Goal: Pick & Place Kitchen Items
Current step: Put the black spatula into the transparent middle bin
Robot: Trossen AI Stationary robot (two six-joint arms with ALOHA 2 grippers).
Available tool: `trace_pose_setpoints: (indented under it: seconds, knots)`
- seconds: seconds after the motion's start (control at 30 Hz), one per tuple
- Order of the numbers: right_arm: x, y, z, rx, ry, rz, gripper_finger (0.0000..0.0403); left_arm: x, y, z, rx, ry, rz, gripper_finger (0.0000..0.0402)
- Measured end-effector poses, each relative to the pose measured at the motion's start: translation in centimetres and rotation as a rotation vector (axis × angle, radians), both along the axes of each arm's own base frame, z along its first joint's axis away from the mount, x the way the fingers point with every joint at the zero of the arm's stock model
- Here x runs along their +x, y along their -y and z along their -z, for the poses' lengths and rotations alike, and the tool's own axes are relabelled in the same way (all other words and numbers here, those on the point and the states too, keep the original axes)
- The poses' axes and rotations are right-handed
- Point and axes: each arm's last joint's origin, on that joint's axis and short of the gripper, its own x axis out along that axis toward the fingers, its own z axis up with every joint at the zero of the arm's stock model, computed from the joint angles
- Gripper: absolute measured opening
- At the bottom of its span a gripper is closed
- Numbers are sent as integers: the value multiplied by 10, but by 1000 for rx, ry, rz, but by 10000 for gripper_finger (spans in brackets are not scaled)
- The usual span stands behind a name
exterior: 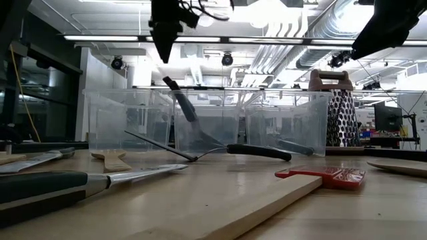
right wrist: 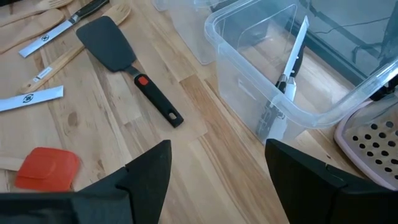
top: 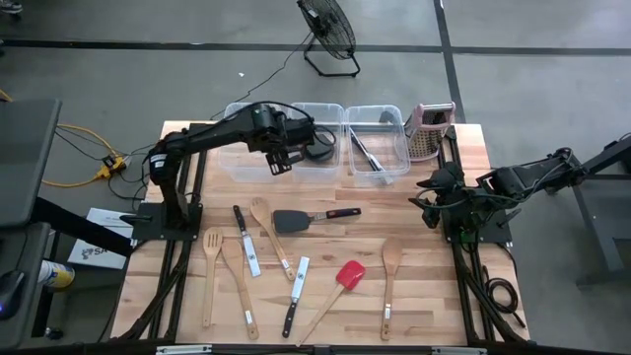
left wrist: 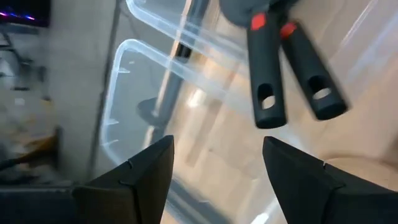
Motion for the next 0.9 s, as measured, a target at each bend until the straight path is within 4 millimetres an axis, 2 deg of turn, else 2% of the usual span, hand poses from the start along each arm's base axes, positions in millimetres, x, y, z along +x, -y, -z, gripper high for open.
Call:
trace_pose_setpoints:
  seconds: [0.23,0.37,0.47,0.73,0.9]
  knots:
    - [1,0,-1,7,9,-3,251,-18,10,-28,-170,209,-38,240]
    - [1,-1,0,10,8,-6,251,-15,19,-30,-261,264,4,241]
    - [1,-1,0,17,6,-11,251,-11,34,-29,-280,252,57,241]
    - [1,-2,0,54,-5,-35,251,3,82,0,-281,211,89,241]
    - [1,-2,0,55,-5,-35,251,7,108,34,-303,208,-41,241]
